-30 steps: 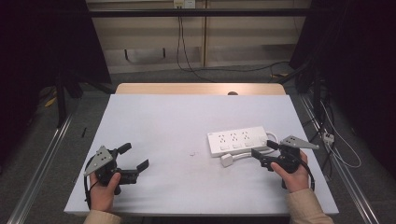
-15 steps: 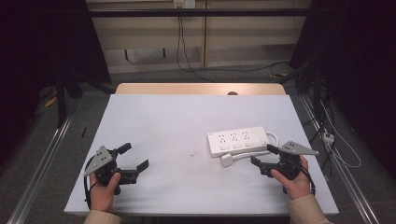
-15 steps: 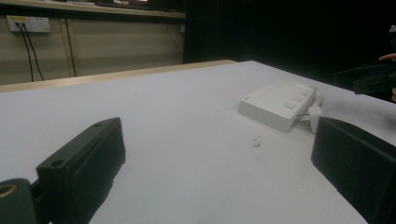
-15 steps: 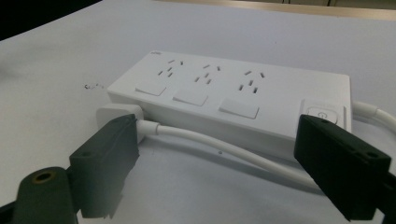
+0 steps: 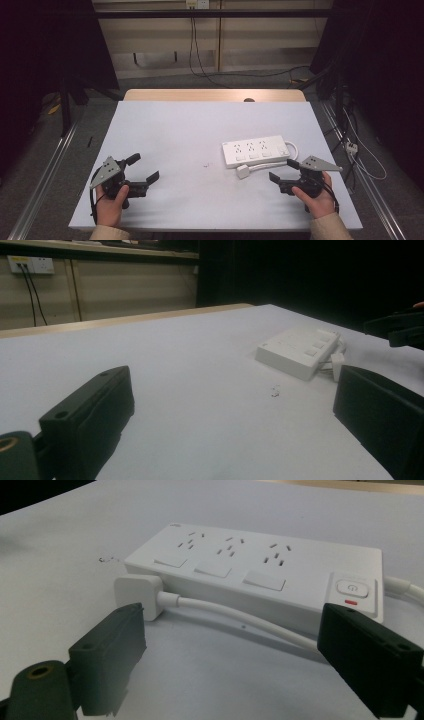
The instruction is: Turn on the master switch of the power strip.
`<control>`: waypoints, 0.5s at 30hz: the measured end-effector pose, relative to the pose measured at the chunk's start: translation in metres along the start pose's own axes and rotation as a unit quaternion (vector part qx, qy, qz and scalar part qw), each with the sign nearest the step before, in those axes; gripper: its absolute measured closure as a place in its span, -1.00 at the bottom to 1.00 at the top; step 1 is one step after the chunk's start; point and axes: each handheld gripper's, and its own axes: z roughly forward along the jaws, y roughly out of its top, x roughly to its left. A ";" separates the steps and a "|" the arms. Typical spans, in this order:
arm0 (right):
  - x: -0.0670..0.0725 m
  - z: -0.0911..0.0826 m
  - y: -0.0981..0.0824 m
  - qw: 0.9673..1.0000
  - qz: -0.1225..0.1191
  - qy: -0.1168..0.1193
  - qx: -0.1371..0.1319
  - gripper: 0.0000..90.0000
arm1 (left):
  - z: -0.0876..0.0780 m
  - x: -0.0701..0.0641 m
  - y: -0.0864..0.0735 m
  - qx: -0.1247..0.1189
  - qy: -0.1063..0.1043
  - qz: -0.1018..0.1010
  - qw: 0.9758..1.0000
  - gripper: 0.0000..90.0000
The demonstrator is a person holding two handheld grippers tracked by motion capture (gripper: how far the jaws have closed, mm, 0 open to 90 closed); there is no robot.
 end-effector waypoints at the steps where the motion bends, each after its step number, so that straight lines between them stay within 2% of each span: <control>1: 0.000 0.000 -0.001 1.000 -0.001 0.000 0.000 -0.74 | 0.000 0.000 0.000 0.000 -0.001 0.000 1.000 -0.94; 15: 0.007 -0.010 -0.010 1.000 -0.004 0.011 0.007 -0.77 | 0.001 0.000 -0.001 0.004 0.000 -0.001 1.000 -0.94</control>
